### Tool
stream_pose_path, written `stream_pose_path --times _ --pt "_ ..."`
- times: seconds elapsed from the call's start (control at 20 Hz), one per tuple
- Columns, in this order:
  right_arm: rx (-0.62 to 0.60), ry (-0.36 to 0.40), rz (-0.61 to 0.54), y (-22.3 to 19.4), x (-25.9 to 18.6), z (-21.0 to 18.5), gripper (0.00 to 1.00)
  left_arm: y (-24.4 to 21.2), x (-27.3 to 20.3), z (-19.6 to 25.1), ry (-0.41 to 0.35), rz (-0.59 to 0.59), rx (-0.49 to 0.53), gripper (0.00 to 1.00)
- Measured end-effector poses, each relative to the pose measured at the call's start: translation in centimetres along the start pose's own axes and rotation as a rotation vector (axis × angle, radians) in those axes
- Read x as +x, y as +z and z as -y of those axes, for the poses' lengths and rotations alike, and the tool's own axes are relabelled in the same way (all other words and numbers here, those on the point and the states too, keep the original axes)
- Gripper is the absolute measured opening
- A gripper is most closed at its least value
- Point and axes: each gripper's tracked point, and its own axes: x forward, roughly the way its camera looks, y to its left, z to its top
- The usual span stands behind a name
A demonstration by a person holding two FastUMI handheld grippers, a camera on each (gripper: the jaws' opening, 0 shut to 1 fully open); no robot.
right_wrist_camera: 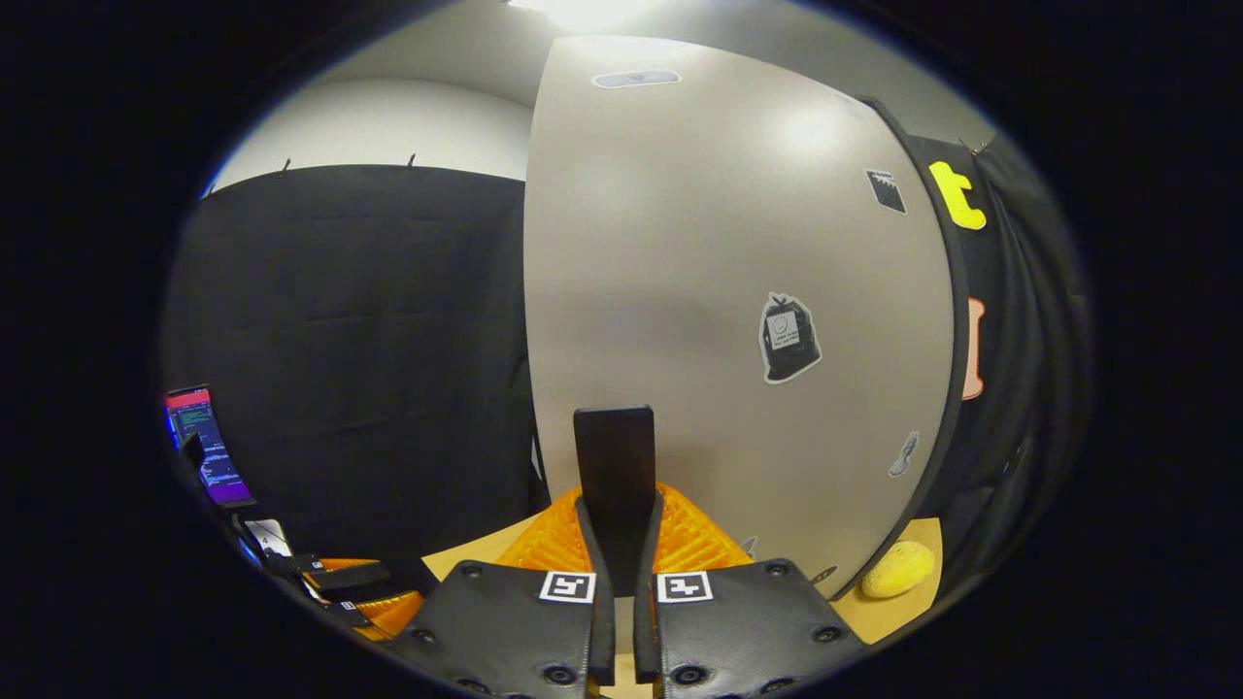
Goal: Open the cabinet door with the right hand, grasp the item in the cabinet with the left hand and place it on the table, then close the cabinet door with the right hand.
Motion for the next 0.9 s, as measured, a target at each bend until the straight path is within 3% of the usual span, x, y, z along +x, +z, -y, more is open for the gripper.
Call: stream_pose_path --times 0.05,0.4,0.5,0.55,0.9 --pt "0.000 0.004 0.002 0.0 -0.1 0.1 0.06 0.0 -0.7 0.5 0.006 0.003 0.008 0.90" --pt "0.020 0.010 0.009 0.4 -0.3 1.1 0.09 0.0 -2.7 4.7 0.001 0.015 0.029 0.90" --pt "0.030 0.004 0.005 0.4 -0.5 1.2 0.12 0.3 -3.1 6.2 -0.016 0.020 0.043 0.90" --pt "0.034 0.000 0.003 0.4 -0.5 1.3 0.09 0.1 -3.2 6.9 -0.026 0.021 0.050 0.90" --pt "0.057 -0.032 -0.005 1.0 -0.2 1.9 0.08 -0.8 -2.9 11.6 -0.095 0.008 0.074 0.90"
